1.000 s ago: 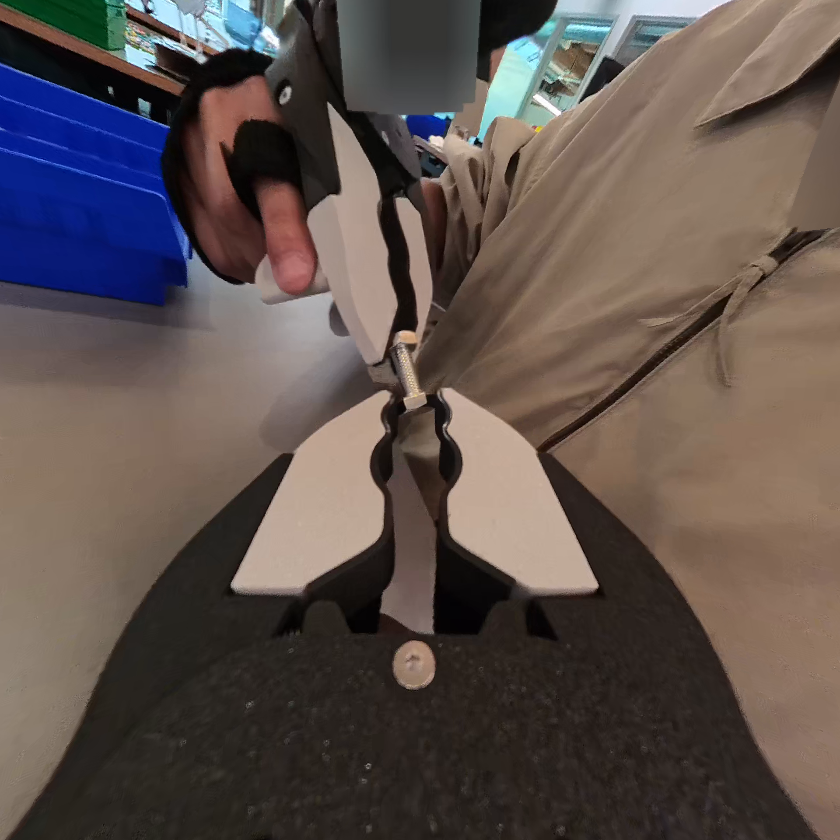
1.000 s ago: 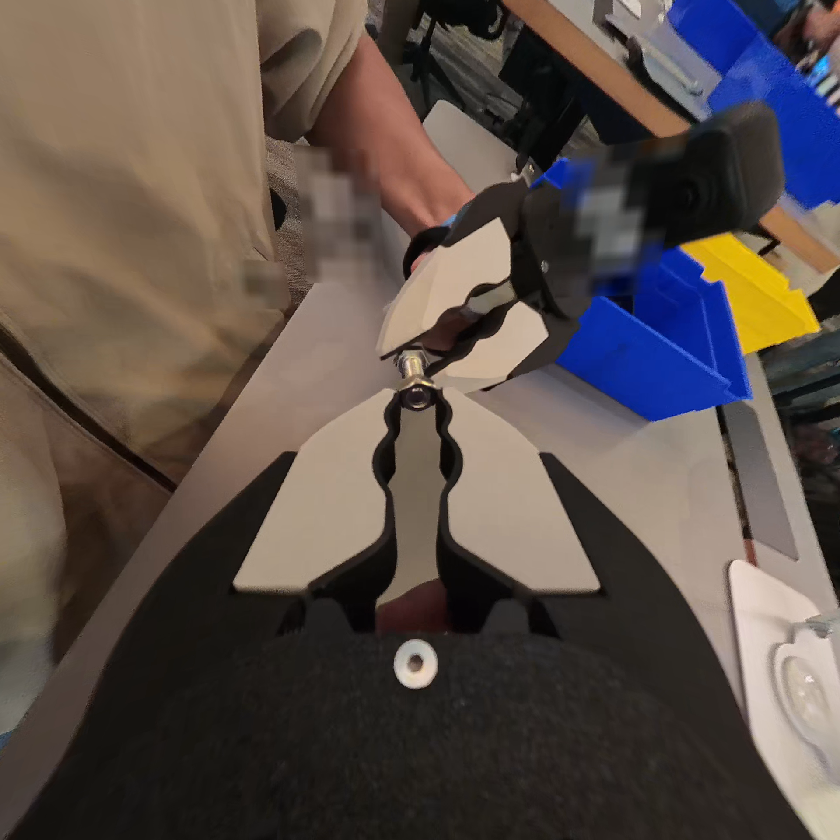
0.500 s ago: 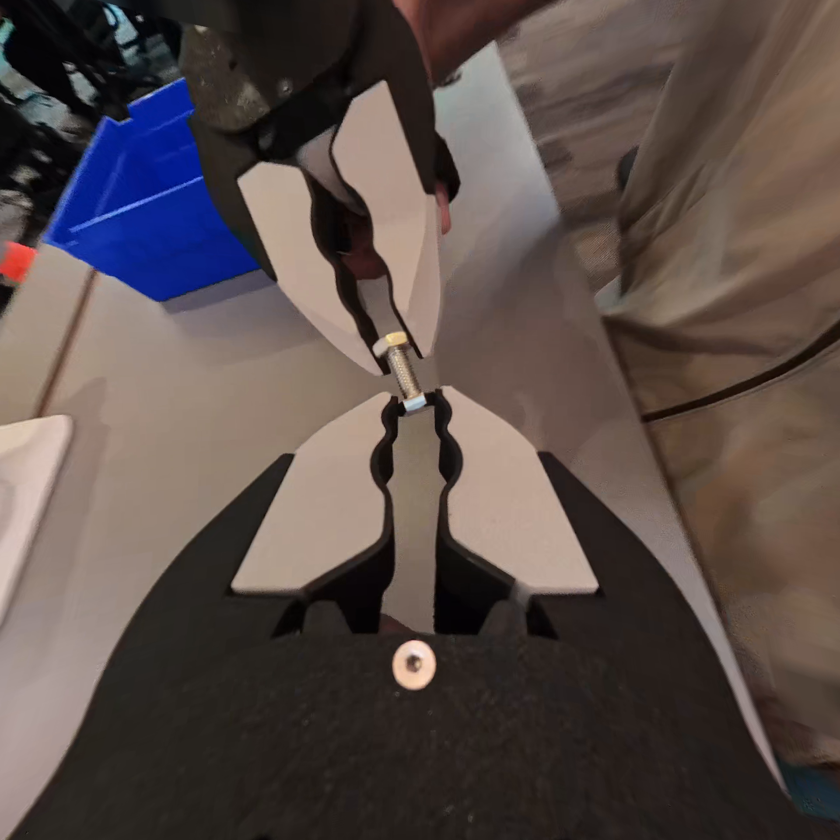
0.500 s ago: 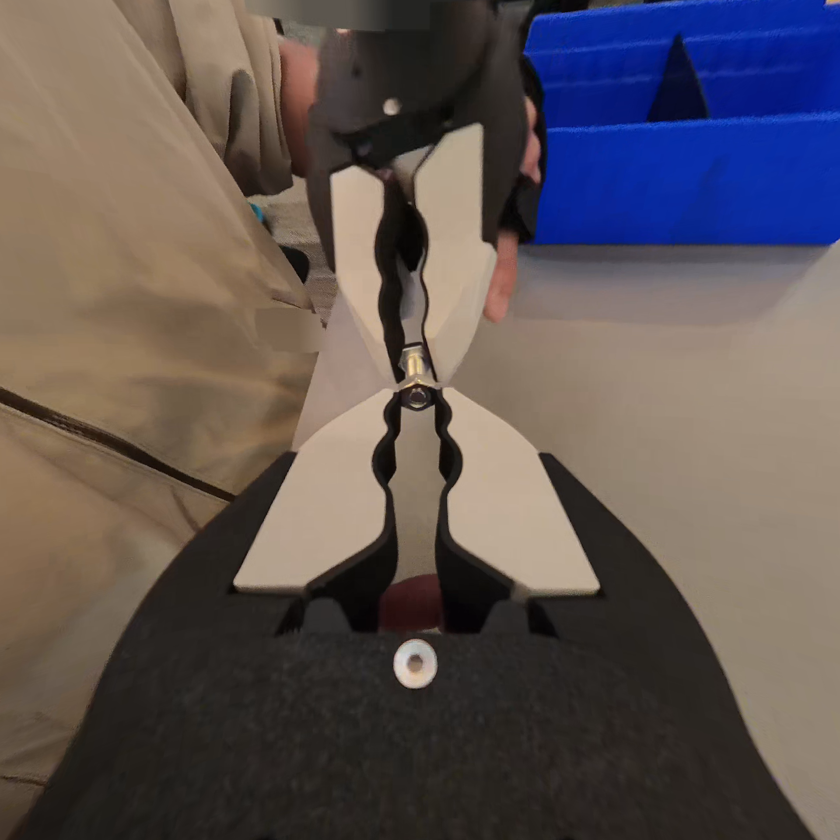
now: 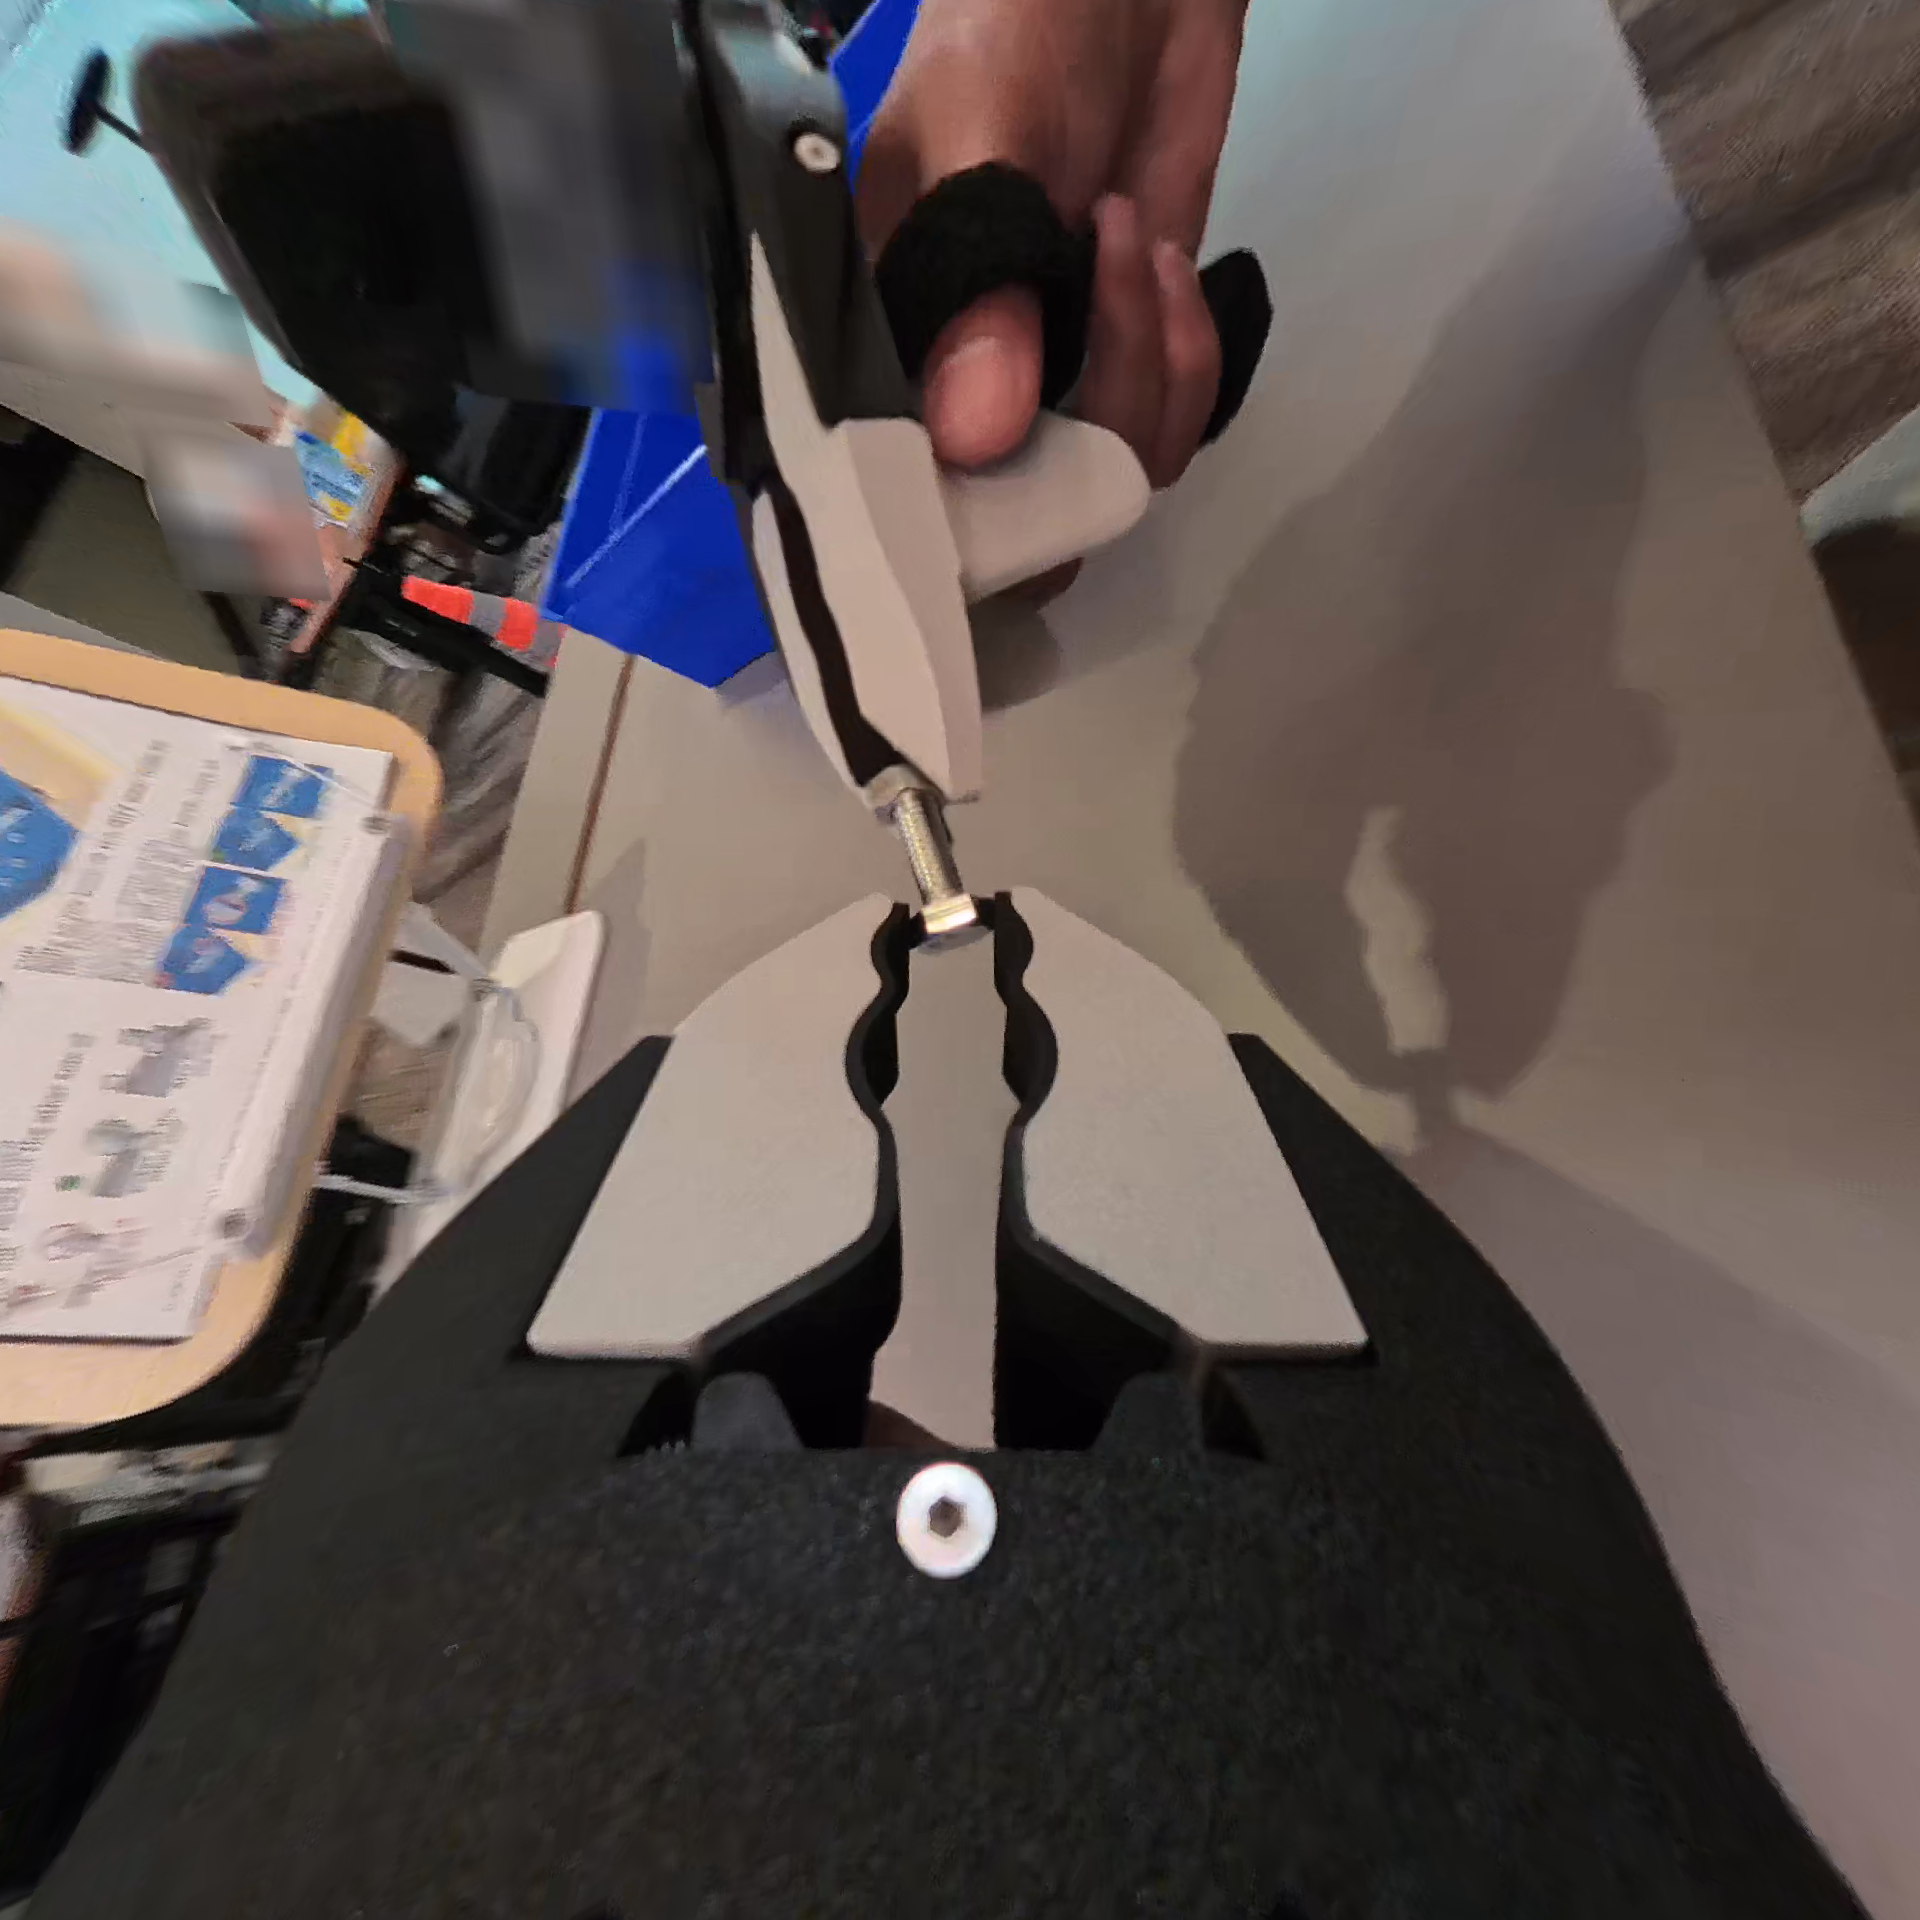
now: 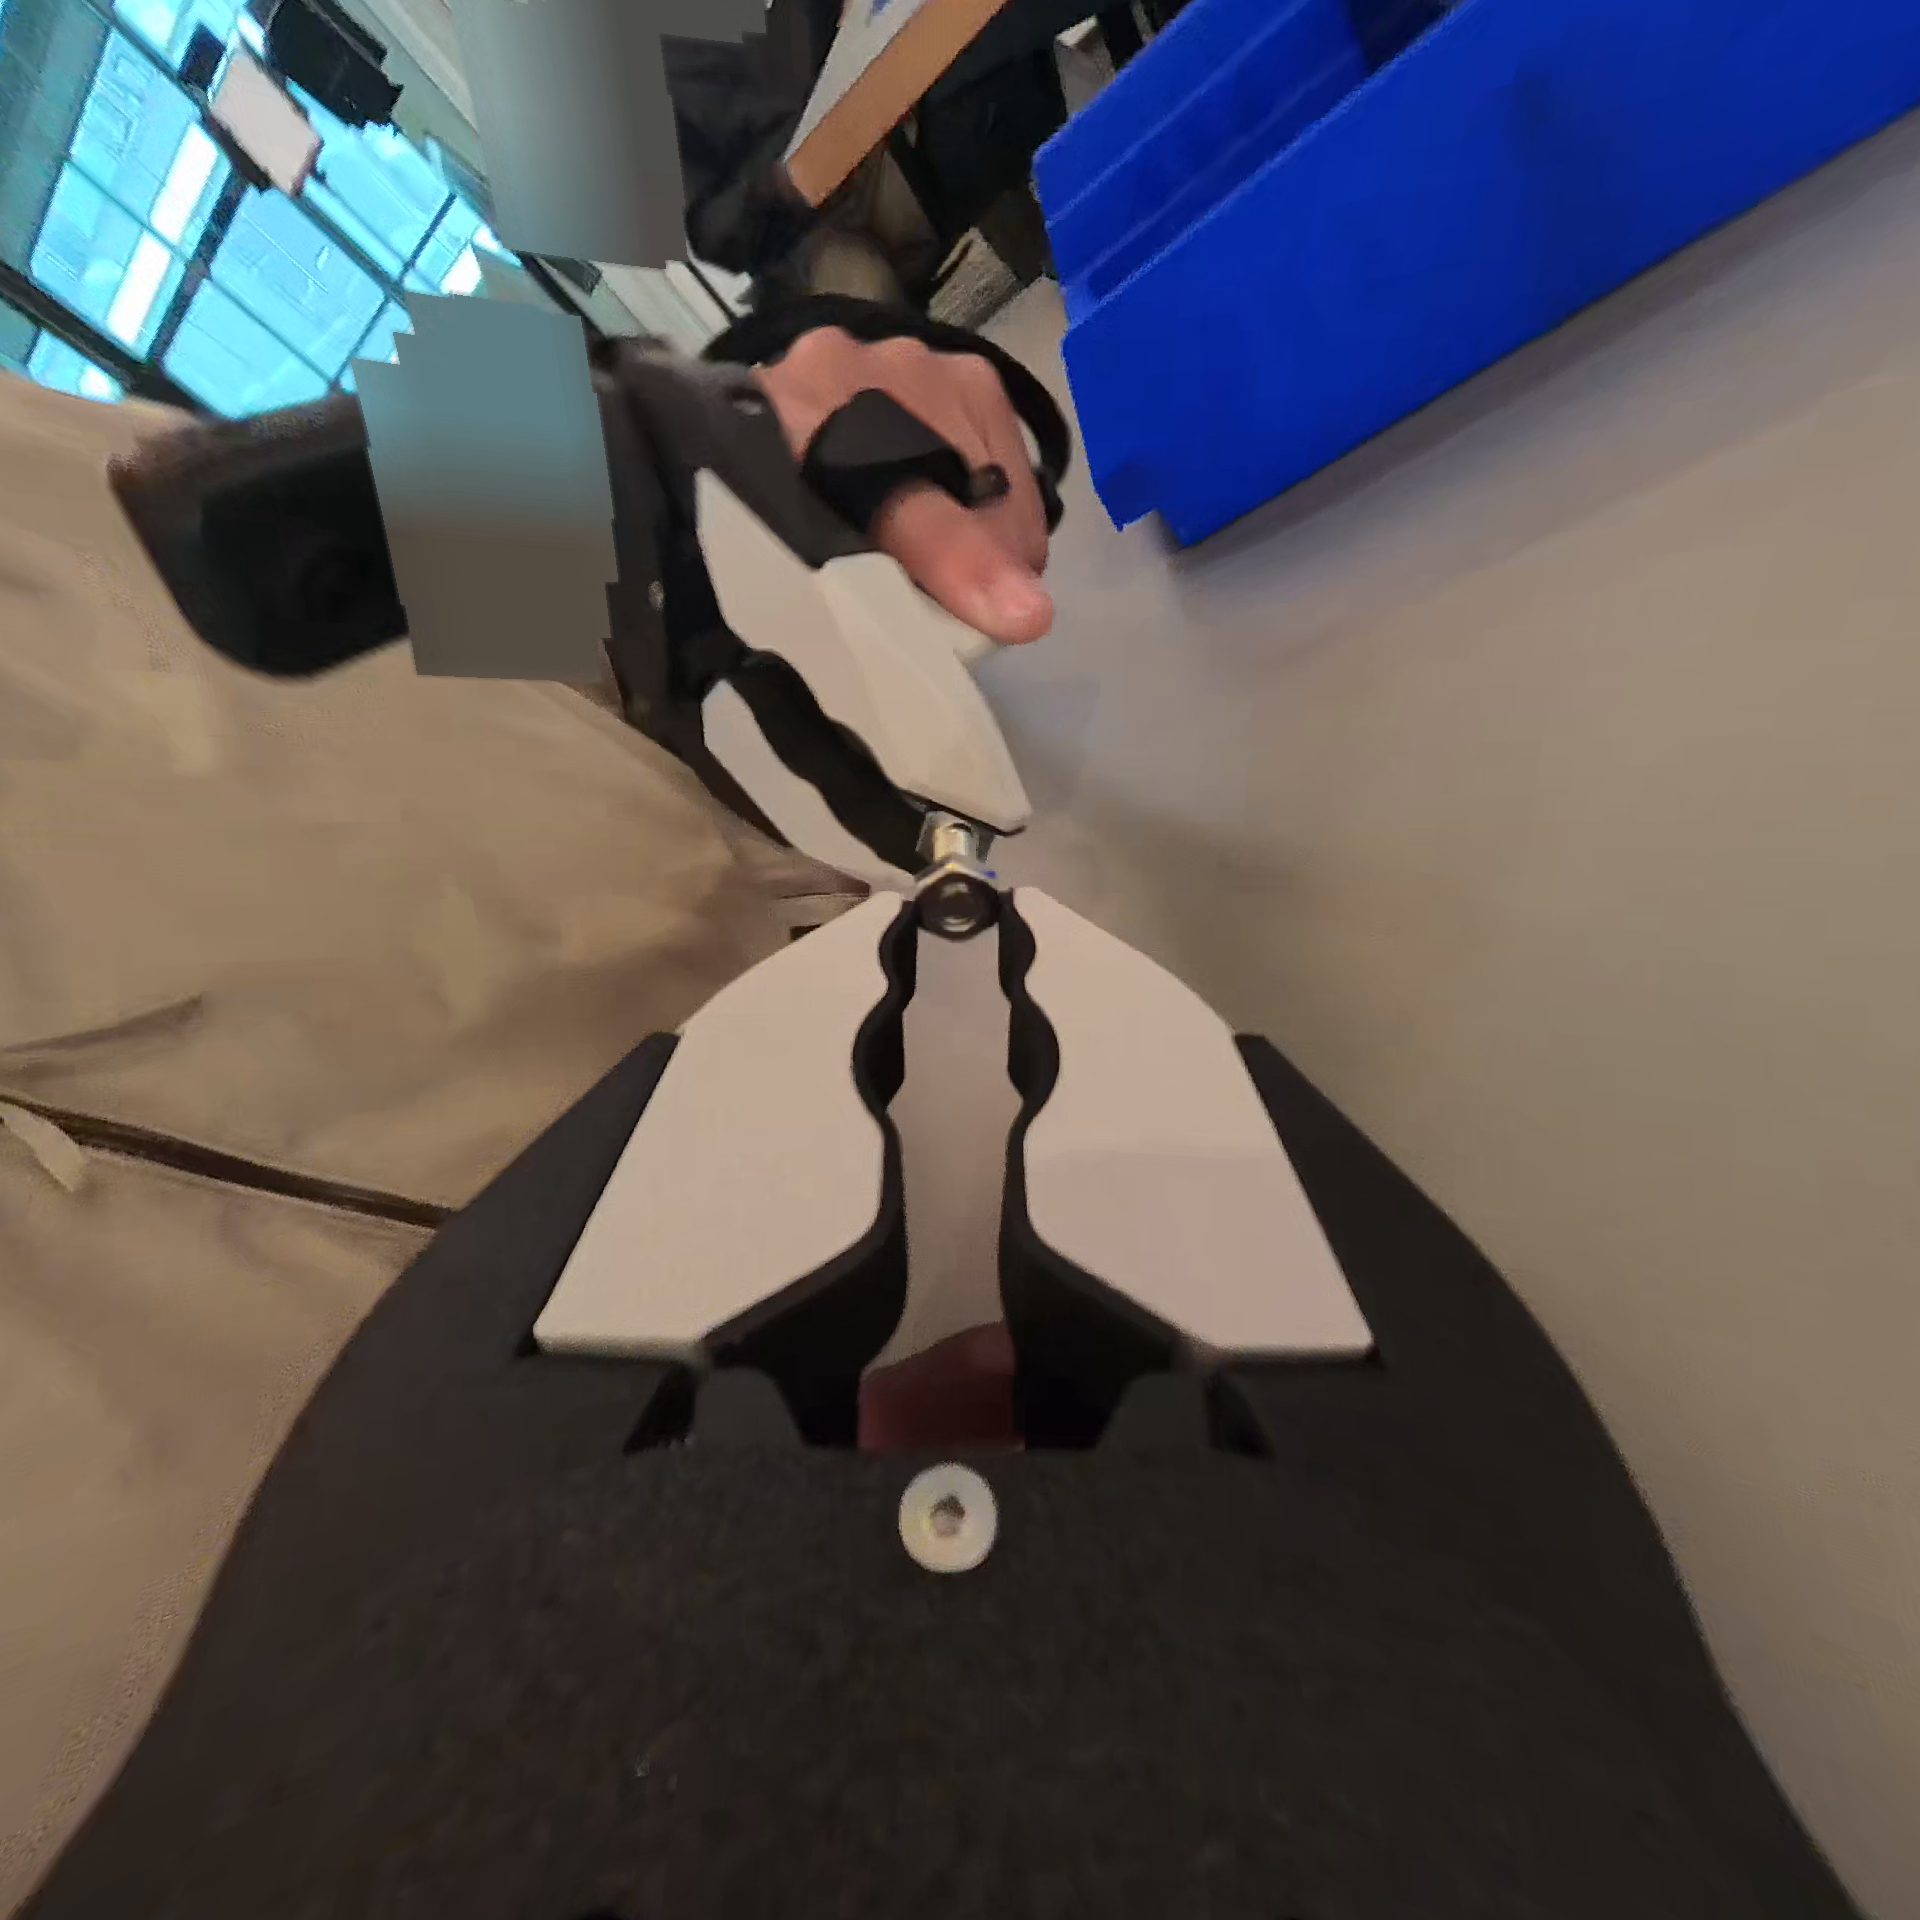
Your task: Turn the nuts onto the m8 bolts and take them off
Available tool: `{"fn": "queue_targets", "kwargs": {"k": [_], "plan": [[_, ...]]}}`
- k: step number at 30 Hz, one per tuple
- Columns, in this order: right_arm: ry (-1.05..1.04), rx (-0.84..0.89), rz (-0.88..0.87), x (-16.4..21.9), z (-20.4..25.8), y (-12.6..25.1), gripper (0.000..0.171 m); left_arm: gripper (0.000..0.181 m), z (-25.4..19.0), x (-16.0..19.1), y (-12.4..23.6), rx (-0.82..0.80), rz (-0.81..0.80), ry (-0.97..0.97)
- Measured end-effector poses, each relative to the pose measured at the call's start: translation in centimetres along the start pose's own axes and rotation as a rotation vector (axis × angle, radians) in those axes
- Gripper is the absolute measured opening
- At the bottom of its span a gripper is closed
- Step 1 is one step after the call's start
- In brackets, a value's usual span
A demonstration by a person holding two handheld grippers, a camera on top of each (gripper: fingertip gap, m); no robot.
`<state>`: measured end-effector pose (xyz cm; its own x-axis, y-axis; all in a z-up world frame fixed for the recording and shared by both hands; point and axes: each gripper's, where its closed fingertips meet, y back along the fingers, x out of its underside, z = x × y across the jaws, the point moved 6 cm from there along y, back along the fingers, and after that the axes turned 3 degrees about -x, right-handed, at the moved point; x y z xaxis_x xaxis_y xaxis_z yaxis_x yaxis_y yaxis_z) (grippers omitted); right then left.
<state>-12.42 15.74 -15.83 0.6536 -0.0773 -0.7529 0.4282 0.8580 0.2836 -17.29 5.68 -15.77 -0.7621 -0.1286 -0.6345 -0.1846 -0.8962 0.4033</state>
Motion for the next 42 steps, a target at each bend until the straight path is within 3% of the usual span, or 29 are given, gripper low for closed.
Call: {"fn": "queue_targets", "kwargs": {"k": [2,5,9,11,15,20,28,34,42], "plan": [[0.094,0.02,0.034,0.0,0.4,0.2,0.033,0.015,0.2,-0.1,0.2,0.051,-0.055,0.105],[0.393,0.126,0.073,-0.2,1.2,0.9,0.045,0.015,0.5,-0.1,0.5,0.2,-0.15,0.316],[0.941,0.269,0.086,-1.0,3.8,1.3,0.045,0.015,0.6,0.1,0.8,0.567,-0.311,0.676],[1.144,0.326,0.131,-1.1,4.8,0.8,0.047,0.015,1.0,0.2,0.7,0.668,-0.405,0.796],[1.272,0.316,0.182,-1.6,5.7,0.1,0.041,0.015,1.1,0.3,0.6,0.875,-0.5,0.919],[1.285,0.249,0.185,-1.7,6.0,-0.3,0.017,0.015,1.1,-0.3,0.4,0.894,-0.547,0.921],[0.984,0.161,0.214,-2.7,4.8,0.3,0.016,0.015,1.9,0.0,0.2,0.776,-0.509,0.86],[0.516,0.028,0.251,-3.3,3.2,0.5,0.016,0.015,1.9,0.3,-0.3,0.71,-0.451,0.805],[-0.181,-0.02,0.275,-3.8,1.7,0.6,0.015,0.015,2.4,0.9,-0.5,0.656,-0.453,0.814]]}}
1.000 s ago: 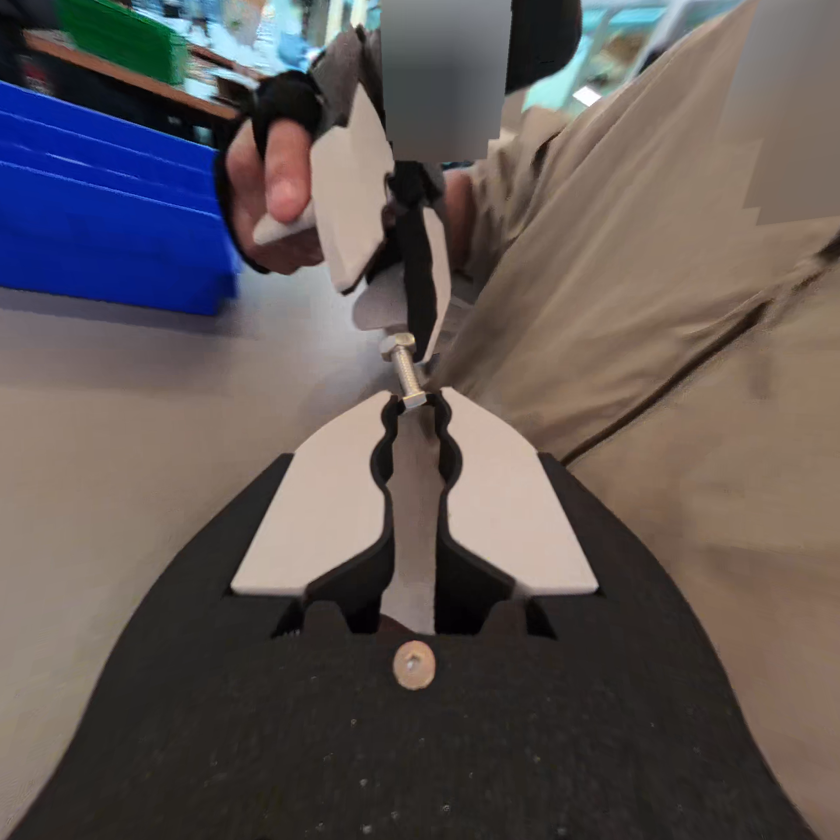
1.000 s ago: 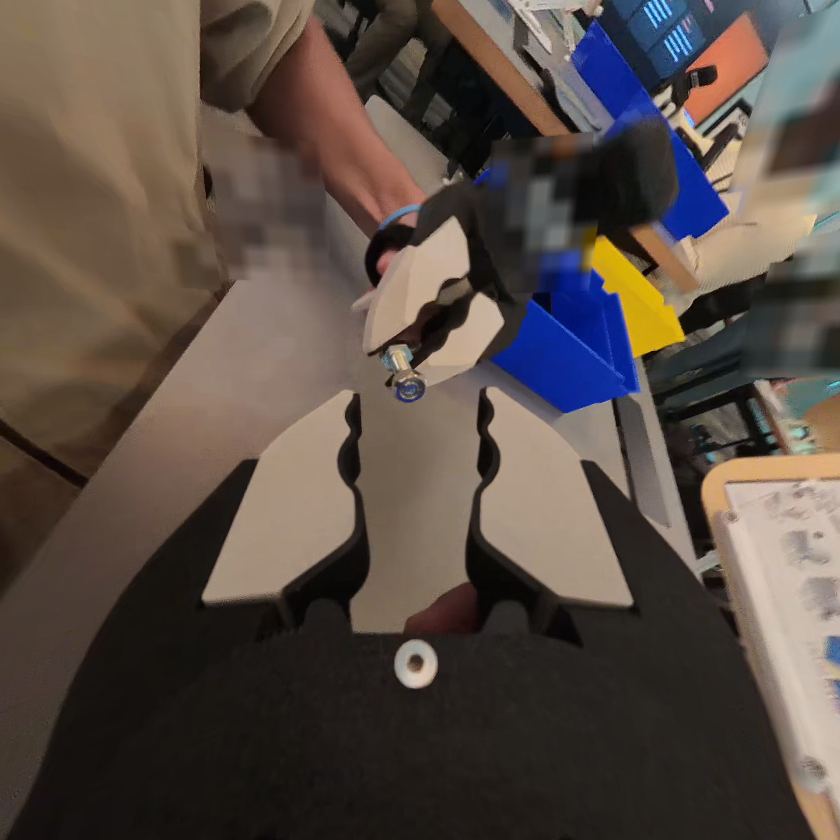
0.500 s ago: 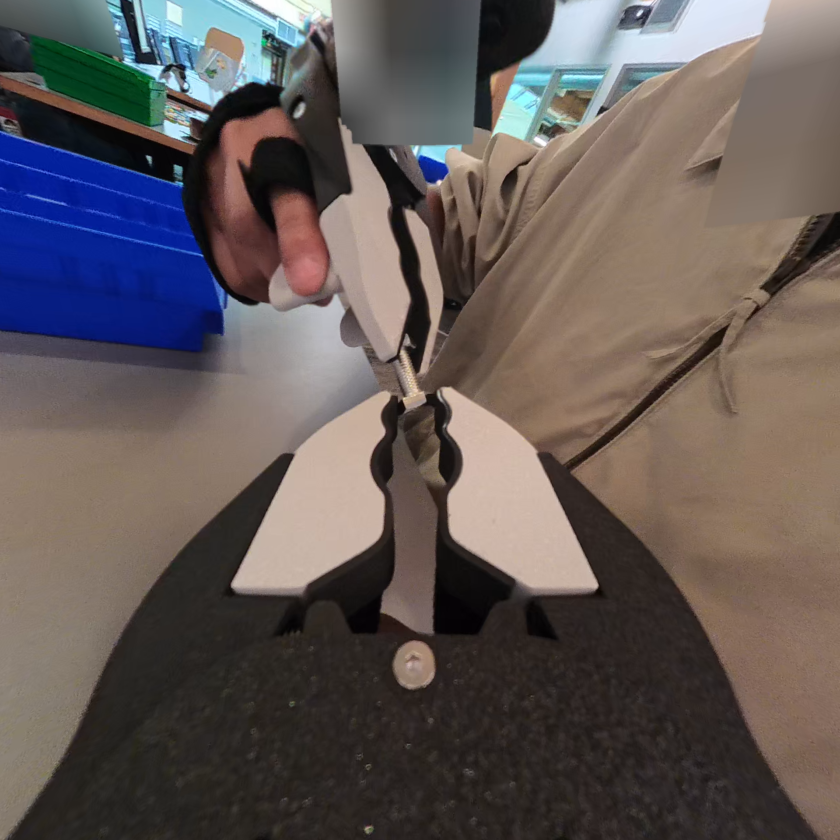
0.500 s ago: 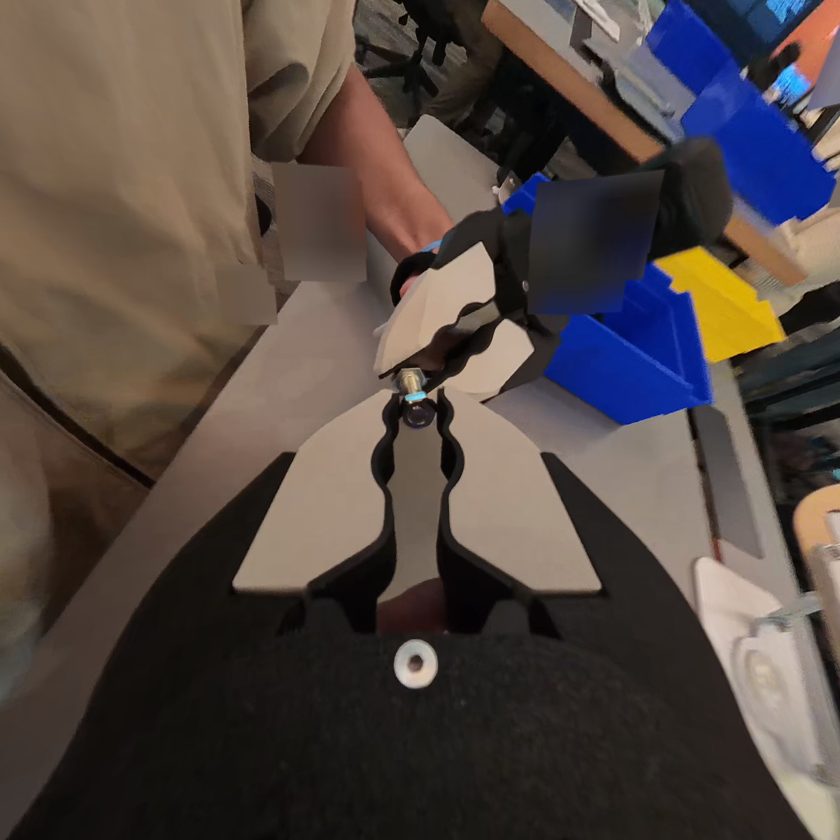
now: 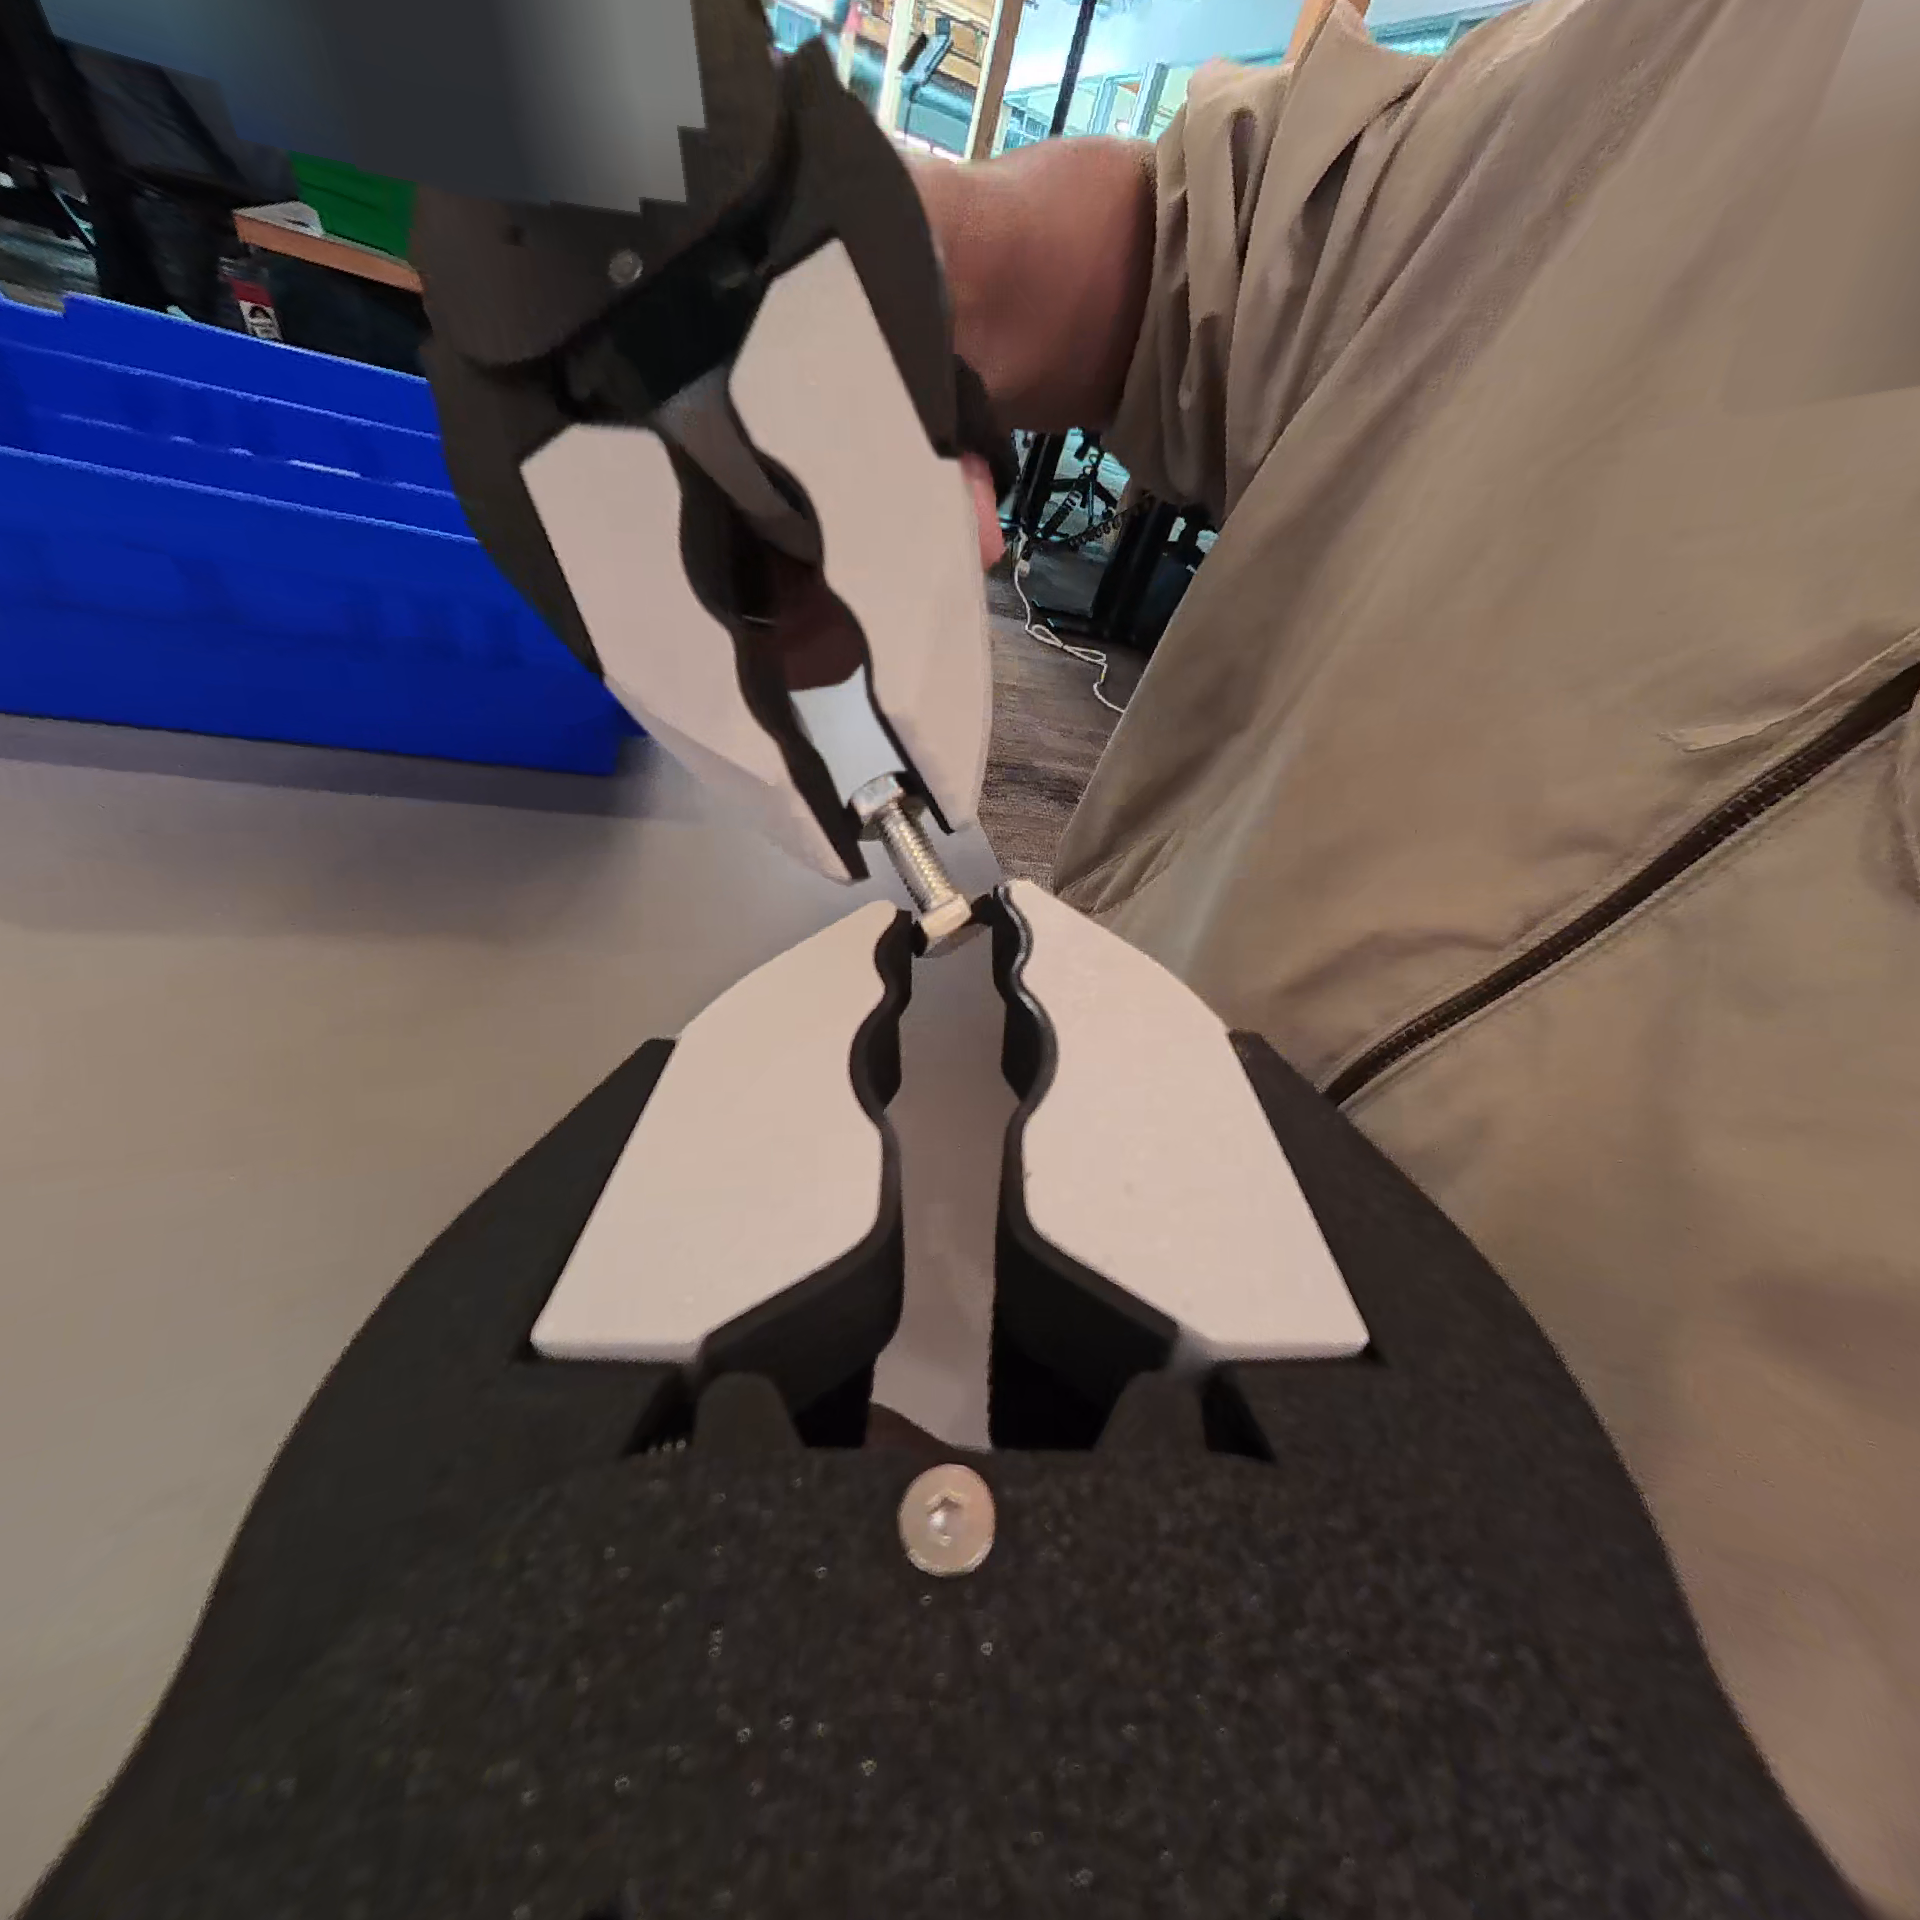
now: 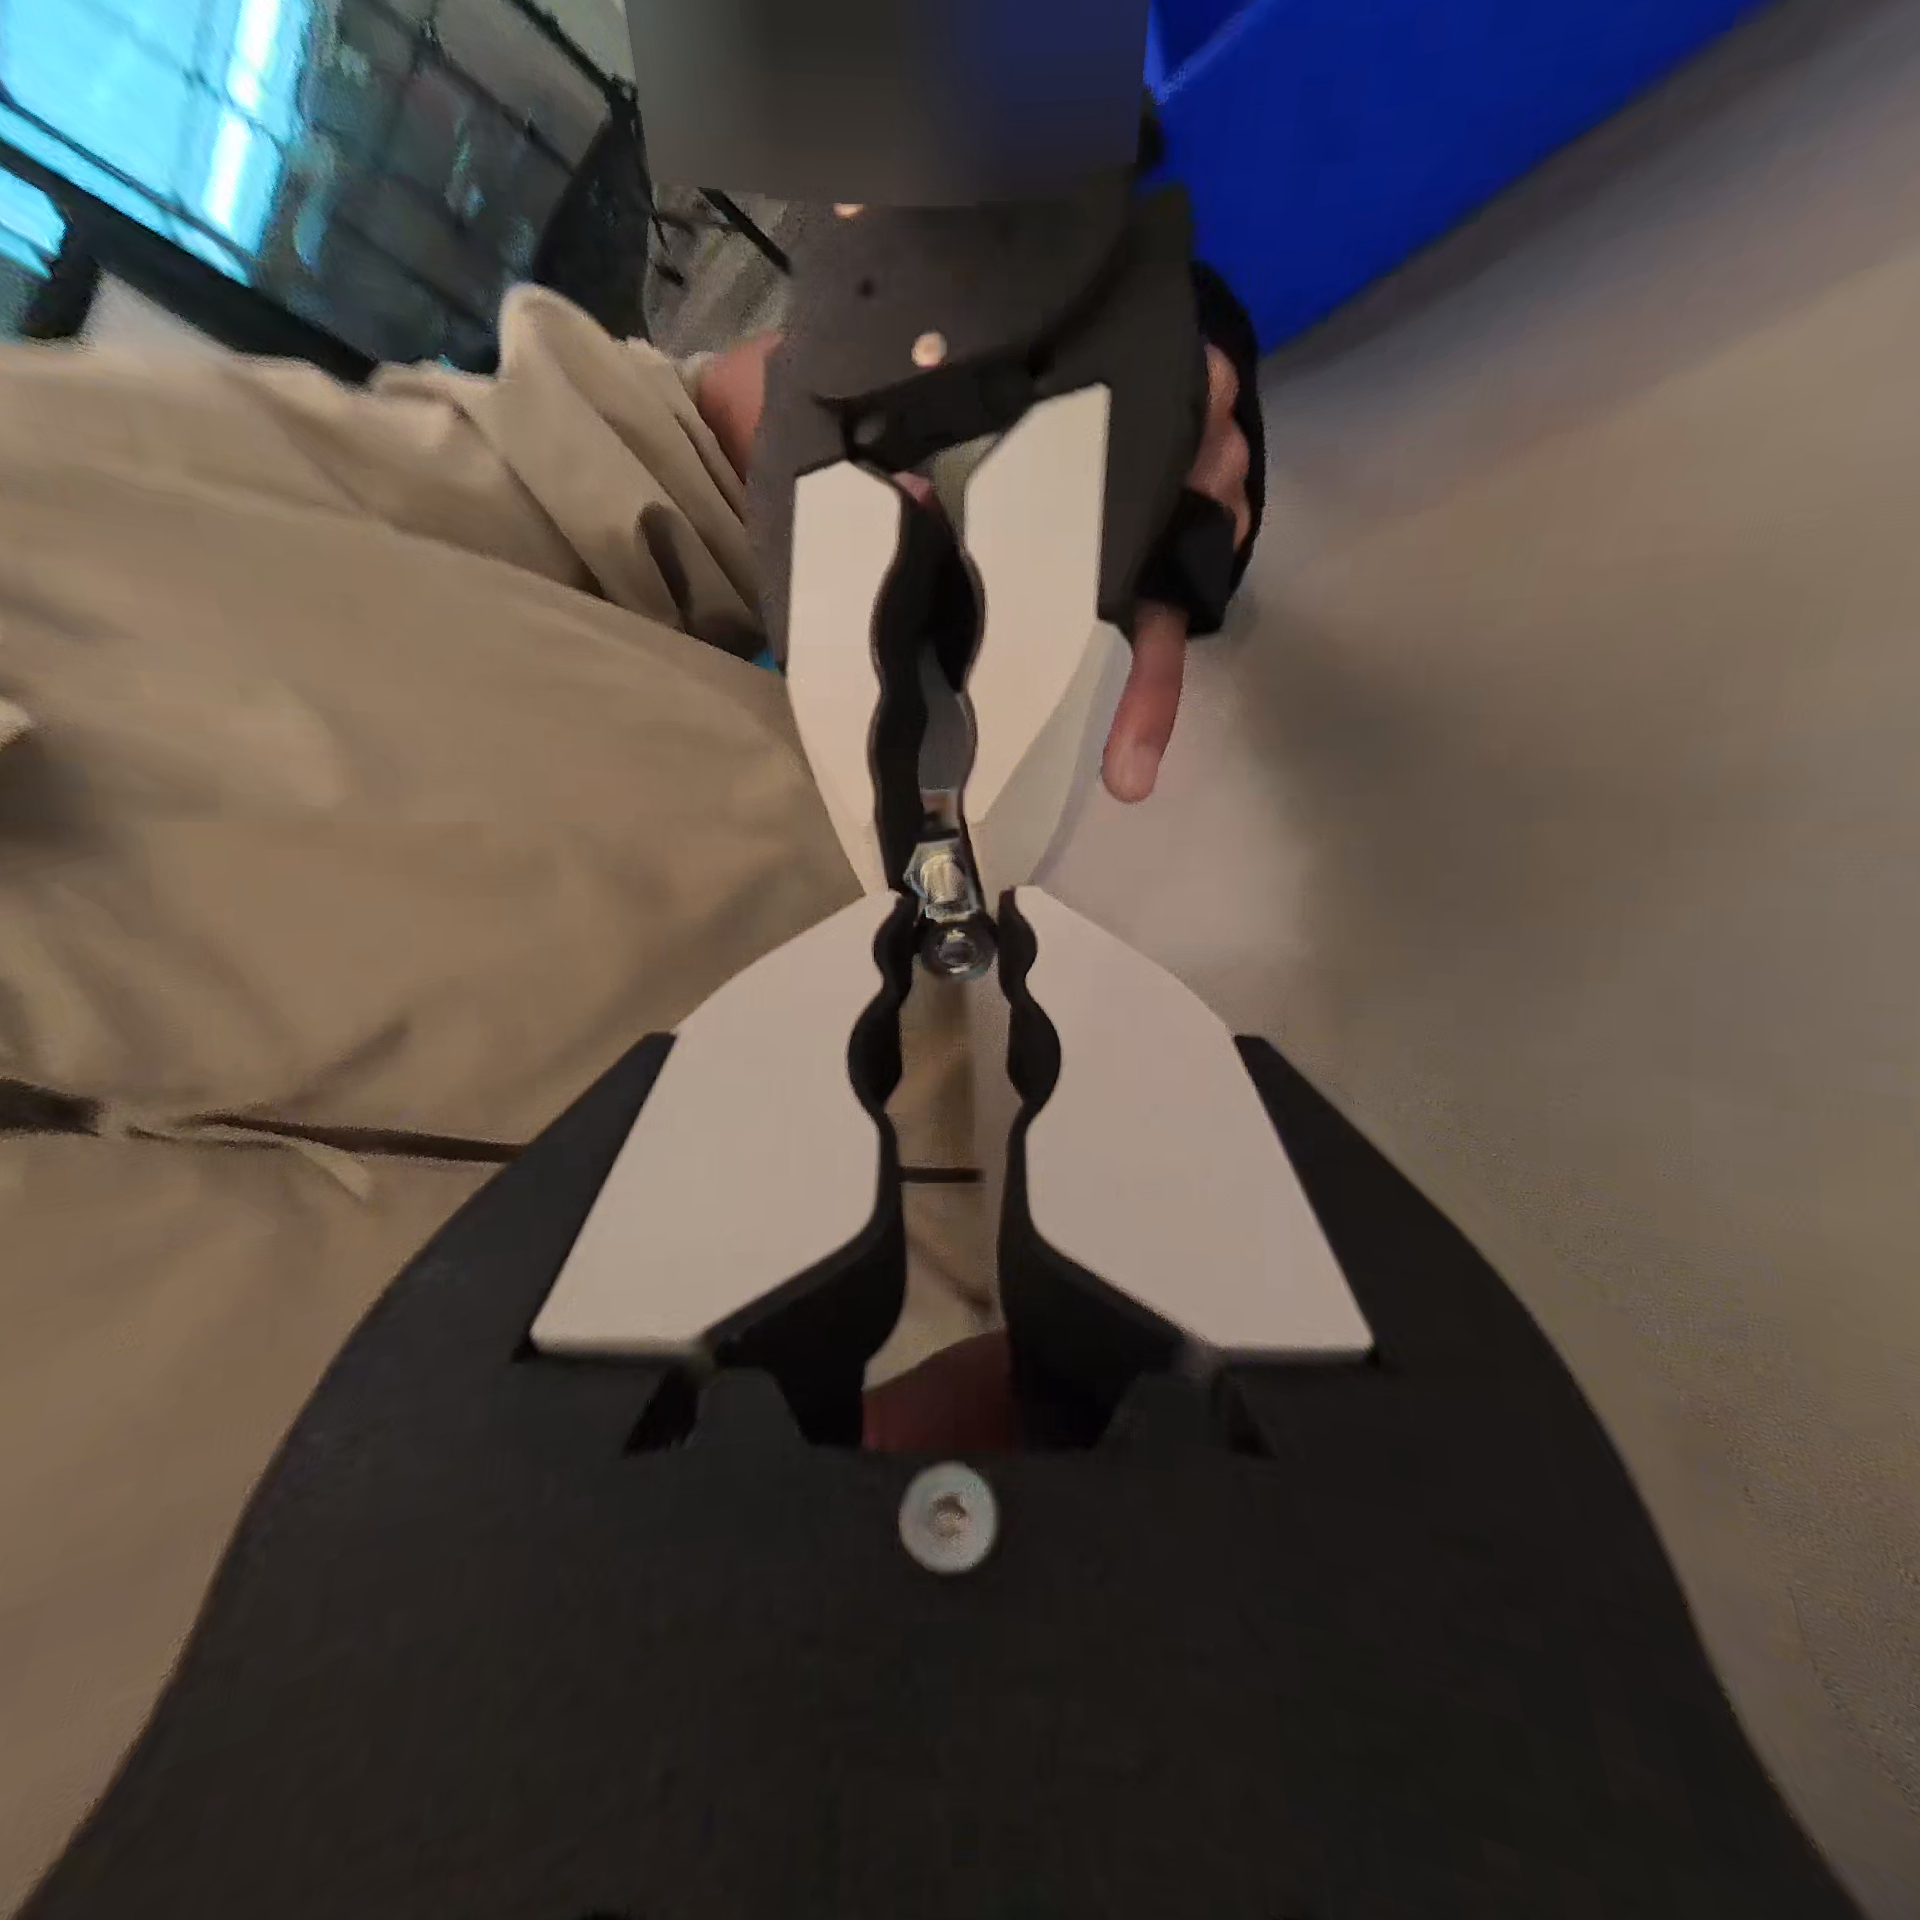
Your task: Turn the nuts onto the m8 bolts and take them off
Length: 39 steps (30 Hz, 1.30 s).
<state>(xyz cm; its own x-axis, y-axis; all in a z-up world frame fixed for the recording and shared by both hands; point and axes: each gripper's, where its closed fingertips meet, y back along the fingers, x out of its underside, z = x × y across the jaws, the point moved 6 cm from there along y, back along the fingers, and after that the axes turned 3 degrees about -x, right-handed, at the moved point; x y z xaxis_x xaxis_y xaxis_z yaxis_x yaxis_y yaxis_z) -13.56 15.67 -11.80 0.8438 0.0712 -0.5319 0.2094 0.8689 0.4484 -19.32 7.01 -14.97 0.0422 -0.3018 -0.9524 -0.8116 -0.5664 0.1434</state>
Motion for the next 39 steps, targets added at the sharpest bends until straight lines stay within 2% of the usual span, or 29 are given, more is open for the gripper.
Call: {"fn": "queue_targets", "kwargs": {"k": [2,5,8,11,13,15,17,20,25,33,36,39], "plan": [[-0.076,-0.035,-0.044,-0.2,-0.2,0.1,0.016,0.015,0.1,-0.2,0.2,-0.011,-0.007,-0.002],[0.071,-0.036,-0.056,-0.3,0.2,0.6,0.018,0.015,0.3,-0.5,0.7,-0.009,-0.021,0.001],[0.431,0.118,-0.025,-0.2,0.6,1.4,0.04,0.015,0.2,-0.6,0.8,0.006,-0.027,0.005],[0.873,0.302,0.017,0.1,1.5,1.7,0.051,0.015,0.1,-0.6,0.7,0.02,-0.03,0.011],[1.169,0.434,0.033,0.2,2.4,1.3,0.052,0.015,-0.1,-0.6,0.6,0.041,-0.034,0.02],[1.374,0.507,0.063,0.4,2.9,0.6,0.05,0.015,-0.2,-0.7,0.5,0.066,-0.044,0.036],[1.457,0.532,0.11,0.6,2.6,-0.1,0.045,0.015,-0.3,-0.8,0.5,0.093,-0.056,0.05],[1.53,0.52,0.084,0.8,2.7,-0.3,0.016,0.015,-0.4,-0.9,0.4,0.118,-0.047,0.051],[1.366,0.462,0.101,0.6,2.4,-0.3,0.015,0.015,-0.4,-0.8,0.5,0.093,-0.031,0.039],[0.568,0.156,0.035,0.5,1.0,-0.2,0.015,0.015,0.0,-0.3,0.4,0.039,0.001,0.011],[0.195,-0.028,-0.021,0.5,0.3,-0.1,0.015,0.015,0.0,-0.3,0.3,0.031,0.004,0.001],[0.043,-0.141,-0.065,0.7,-0.1,-0.1,0.015,0.015,0.0,-0.5,0.3,0.03,-0.002,-0.002]]}}
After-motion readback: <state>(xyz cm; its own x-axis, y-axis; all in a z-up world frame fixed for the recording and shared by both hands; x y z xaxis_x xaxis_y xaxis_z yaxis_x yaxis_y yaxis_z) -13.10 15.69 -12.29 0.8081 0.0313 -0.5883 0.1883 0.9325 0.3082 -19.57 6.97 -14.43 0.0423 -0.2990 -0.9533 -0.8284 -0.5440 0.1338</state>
